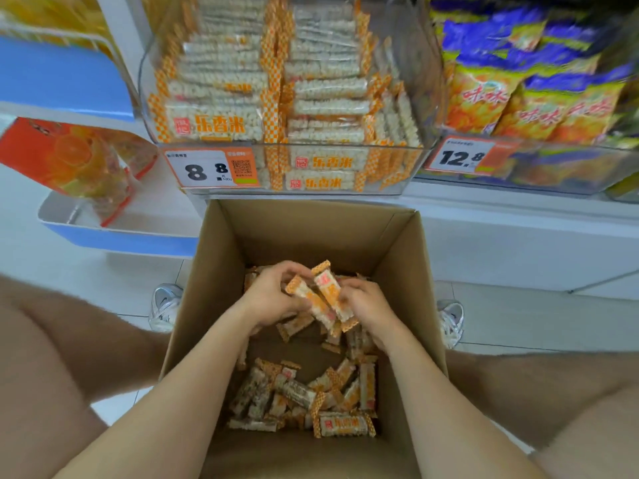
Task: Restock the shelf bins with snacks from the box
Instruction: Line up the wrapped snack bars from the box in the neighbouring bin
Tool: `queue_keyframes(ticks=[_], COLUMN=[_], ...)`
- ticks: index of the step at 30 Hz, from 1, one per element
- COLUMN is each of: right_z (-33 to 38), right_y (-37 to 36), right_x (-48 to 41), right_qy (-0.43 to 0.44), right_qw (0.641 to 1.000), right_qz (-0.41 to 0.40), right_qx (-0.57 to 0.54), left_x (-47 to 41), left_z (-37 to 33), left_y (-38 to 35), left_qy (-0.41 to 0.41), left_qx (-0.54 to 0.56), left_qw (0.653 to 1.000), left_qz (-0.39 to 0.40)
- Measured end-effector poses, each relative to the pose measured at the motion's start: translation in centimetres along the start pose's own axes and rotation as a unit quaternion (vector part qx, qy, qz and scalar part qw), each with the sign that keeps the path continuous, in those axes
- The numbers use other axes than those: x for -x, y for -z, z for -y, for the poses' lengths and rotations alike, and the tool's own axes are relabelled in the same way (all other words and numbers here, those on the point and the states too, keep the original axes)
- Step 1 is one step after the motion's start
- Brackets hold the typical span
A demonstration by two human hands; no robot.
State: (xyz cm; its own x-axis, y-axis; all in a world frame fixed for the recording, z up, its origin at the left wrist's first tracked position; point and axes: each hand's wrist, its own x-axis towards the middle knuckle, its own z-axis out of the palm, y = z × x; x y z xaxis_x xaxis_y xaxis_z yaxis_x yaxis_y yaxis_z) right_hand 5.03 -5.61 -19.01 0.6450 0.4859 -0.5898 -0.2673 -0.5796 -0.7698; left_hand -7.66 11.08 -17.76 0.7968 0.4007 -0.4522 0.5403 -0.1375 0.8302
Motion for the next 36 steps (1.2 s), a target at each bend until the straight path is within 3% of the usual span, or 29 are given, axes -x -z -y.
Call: queue_keyframes(ticks=[4, 9, 13, 18, 23, 26, 30, 33, 36], right_z=[3.2, 5.7, 7.5, 10.0, 12.8, 14.5, 16.2, 17.2, 18.0], right_y=[1.7, 2.4, 3.0, 3.6, 5.0, 5.7, 5.8, 5.3, 4.4], right_x=[2.4, 5.2, 7.0, 8.6, 9.8, 11.0, 12.3, 12.8, 13.3], right_qy=[0.055, 0.129, 0.165, 0.221, 0.303, 0.349, 0.430, 0.456, 0.472], right_qw=[0.996, 0.990, 0.984, 0.969, 0.946, 0.935, 0.898, 0.876, 0.859], right_qz=[-0.016, 0.038, 0.047, 0.056, 0.027, 0.034, 0.020, -0.013, -0.050], right_qx=[-0.066, -0.032, -0.049, -0.092, -0.114, -0.055, 0.094, 0.159, 0.193], left_x=[1.5, 3.0, 4.0, 6.4, 9.2, 10.3, 11.0, 11.4, 11.4], left_z=[-2.2, -4.3, -7.0, -11.1, -15.7, -17.9, -20.1, -21.4, -21.6], left_y=[1.6, 2.8, 4.4, 6.4, 7.4, 8.5, 10.1, 10.8, 11.3], left_qy=[-0.018, -0.059, -0.044, -0.043, -0.002, 0.003, 0.024, -0.023, -0.090], left_qx=[0.030, 0.054, 0.080, 0.110, 0.049, 0.004, 0.085, 0.133, 0.009], left_qw=[0.999, 0.997, 0.996, 0.991, 0.993, 0.996, 0.992, 0.983, 0.992], left_qz=[0.001, -0.004, -0.003, 0.061, 0.107, 0.093, 0.093, 0.126, 0.093])
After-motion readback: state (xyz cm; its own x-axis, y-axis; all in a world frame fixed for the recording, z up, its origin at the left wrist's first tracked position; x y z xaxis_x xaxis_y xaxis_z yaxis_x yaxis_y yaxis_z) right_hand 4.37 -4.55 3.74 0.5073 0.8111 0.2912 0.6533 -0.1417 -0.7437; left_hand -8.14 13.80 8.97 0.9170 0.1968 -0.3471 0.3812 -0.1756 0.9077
